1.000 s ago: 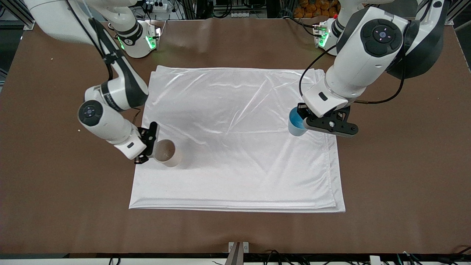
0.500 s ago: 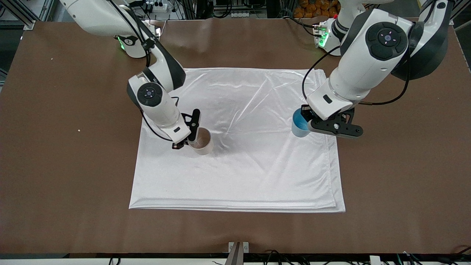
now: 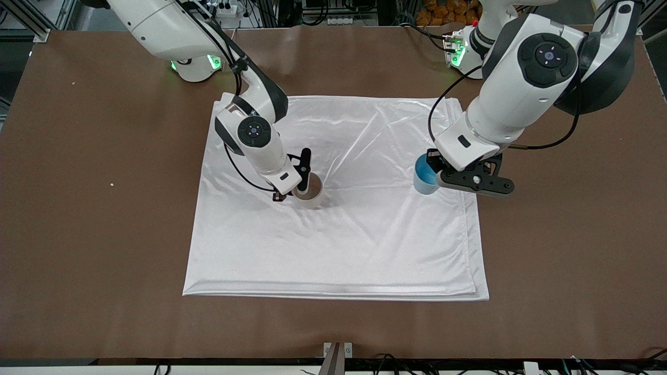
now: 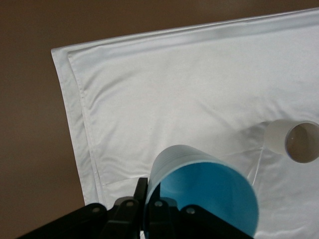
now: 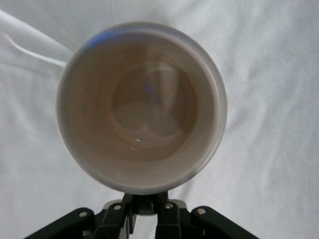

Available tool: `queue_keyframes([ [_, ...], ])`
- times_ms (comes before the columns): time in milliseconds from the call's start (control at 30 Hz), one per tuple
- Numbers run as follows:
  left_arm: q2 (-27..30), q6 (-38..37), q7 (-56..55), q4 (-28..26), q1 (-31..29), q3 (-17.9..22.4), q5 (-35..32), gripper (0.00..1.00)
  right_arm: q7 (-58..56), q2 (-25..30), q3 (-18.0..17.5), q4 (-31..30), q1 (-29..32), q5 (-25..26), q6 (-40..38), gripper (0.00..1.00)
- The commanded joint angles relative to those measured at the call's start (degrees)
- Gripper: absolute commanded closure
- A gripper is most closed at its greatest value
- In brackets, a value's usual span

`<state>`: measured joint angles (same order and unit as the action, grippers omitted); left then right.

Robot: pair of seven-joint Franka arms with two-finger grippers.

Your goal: Place blue cup into white mug on cloth

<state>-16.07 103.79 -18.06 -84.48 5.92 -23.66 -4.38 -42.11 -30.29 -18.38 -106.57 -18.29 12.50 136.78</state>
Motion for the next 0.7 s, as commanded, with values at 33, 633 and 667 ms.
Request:
queue_keyframes([
  [33,0.0,-0.8,-0.6,0.0,-0.1,0.1,-0.9,1.0,2.2,-1.7,0.4,2.1,-2.4,1.6,0.0,0.92],
  [633,-0.1,-0.8,-0.7,-0.2,0.0,0.1,-0.9,1.0,6.7,-3.2,0.5,2.1,-4.8,3.8,1.0,0.83],
  [667,-0.1,-0.8,-0.7,-0.2,0.0,0.1,-0.9,1.0,7.0,-3.1,0.5,2.1,-5.0,4.0,1.0,0.8],
])
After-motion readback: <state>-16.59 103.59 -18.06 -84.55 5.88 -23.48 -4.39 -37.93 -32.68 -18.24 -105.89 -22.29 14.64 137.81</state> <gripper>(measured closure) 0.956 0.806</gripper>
